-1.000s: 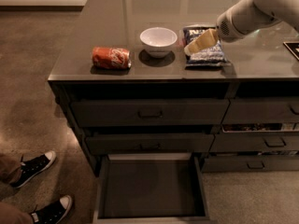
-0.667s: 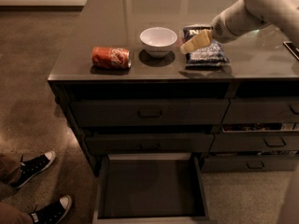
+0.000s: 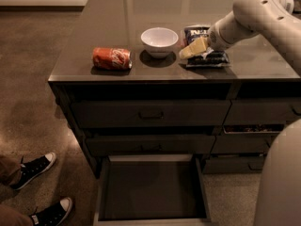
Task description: Place blue chip bag into bottom drawer
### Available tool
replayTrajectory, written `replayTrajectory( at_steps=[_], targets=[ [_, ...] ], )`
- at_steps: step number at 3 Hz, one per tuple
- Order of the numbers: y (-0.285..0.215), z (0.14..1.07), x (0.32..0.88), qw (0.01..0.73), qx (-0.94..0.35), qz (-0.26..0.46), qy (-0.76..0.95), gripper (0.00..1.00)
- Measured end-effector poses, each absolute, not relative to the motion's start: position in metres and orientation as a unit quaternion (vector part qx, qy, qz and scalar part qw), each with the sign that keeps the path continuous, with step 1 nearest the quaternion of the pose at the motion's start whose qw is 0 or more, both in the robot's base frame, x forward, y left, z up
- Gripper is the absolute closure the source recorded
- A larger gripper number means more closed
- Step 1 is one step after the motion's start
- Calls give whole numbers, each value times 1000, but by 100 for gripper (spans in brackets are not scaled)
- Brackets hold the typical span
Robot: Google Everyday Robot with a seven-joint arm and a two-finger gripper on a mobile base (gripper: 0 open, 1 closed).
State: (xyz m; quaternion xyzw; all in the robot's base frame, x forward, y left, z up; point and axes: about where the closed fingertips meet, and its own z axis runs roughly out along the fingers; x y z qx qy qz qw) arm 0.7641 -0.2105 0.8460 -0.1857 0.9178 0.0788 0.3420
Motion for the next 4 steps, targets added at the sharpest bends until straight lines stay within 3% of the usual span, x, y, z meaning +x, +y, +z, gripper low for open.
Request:
replayTrajectory(
  at_steps=[1,4],
  targets=[
    [-216,836,767,338,-162,76,924,15],
    [-234,867,738,390,-137,39,910,84]
  ],
)
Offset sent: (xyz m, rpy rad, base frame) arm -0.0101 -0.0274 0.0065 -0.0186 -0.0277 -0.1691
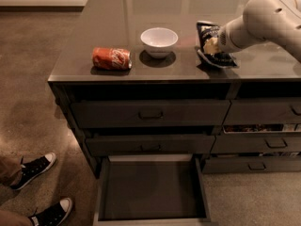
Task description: Place blue chip bag into bottom drawer
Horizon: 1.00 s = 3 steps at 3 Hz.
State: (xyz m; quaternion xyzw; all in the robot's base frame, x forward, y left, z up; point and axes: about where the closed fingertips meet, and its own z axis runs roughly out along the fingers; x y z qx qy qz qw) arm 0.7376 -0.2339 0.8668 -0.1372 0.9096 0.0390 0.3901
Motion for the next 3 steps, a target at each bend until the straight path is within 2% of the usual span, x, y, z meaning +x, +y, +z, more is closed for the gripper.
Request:
replayTrajectory(
  at_steps=[1,3],
  targets=[
    [-231,886,715,416,-167,28,894,100],
    [-205,914,655,435,-272,33,858,100]
  ],
)
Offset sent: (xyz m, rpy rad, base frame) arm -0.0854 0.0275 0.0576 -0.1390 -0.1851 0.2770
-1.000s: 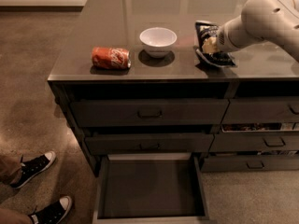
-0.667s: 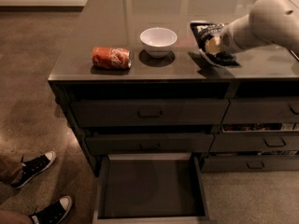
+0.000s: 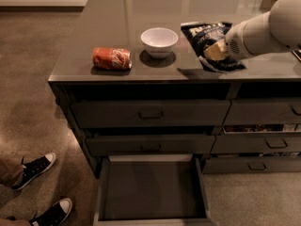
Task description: Place blue chip bag into bottom drawer
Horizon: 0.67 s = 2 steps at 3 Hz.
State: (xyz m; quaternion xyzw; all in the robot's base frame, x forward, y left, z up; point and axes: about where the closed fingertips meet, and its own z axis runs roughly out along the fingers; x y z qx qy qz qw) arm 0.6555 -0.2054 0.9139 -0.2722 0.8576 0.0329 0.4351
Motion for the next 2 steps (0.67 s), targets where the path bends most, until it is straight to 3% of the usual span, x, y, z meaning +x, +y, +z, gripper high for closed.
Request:
replayTrajectory(
  at_steps=[2],
  targets=[
    [-165,921,593,440,-357,73,821,100]
  ],
)
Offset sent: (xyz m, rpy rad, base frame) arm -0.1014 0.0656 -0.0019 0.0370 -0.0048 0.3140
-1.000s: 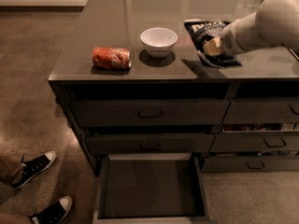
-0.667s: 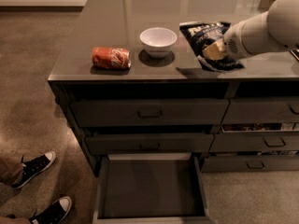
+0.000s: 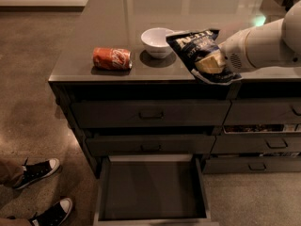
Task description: Place blue chip bag into bottom drawer
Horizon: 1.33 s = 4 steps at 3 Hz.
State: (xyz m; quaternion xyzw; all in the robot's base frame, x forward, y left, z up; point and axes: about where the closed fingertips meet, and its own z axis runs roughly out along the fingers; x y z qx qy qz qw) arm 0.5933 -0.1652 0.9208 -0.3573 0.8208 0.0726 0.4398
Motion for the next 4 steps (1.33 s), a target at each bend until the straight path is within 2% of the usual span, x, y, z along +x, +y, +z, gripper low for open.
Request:
replayTrajectory(
  at_steps=[2,3,4],
  targets=[
    [-159,918,586,450,-368,76,810,100],
    [-148,878,563,444,-390,99,801,100],
    [-145,805,534,397,-416,118,810,100]
  ],
)
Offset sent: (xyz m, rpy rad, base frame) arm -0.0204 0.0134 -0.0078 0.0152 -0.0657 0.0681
